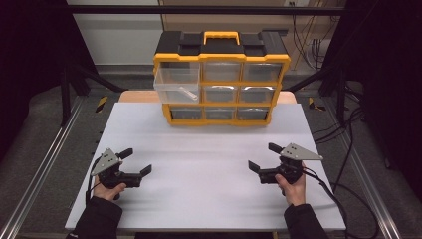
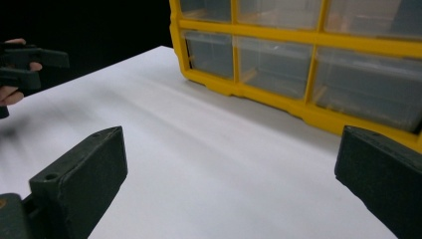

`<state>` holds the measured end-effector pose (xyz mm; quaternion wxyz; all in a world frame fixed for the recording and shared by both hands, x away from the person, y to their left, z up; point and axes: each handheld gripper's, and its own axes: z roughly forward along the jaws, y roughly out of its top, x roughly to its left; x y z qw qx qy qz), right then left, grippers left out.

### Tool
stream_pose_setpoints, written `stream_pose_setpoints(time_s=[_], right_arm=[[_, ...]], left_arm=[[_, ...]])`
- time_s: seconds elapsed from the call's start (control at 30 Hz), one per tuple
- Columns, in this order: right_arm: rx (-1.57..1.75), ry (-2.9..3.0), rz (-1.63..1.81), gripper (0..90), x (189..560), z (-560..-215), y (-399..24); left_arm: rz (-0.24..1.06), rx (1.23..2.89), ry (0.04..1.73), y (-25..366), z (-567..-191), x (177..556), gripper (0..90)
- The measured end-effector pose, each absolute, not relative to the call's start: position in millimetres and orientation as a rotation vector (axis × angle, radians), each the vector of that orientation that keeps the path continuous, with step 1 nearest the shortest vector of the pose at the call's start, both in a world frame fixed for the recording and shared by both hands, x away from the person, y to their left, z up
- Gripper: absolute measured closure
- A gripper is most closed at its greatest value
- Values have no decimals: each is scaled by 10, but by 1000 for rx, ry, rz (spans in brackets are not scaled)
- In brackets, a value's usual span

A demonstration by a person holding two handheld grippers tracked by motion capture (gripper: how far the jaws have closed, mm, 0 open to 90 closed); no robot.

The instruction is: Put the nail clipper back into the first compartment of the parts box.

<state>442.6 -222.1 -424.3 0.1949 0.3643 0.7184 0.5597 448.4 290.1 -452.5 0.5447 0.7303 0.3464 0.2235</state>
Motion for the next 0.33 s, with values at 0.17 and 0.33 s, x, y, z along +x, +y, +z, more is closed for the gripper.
stream_pose_setpoints(time_s=[0.17, 0.33], right_arm=[[1038, 1997, 1567, 8, 4397, -4389, -2357], [1027, 2023, 1563, 7, 4387, -4463, -2428]], left_arm=[[531, 1729, 816, 2894, -4518, 4476, 17], [528, 1731, 814, 2884, -4522, 4477, 17]])
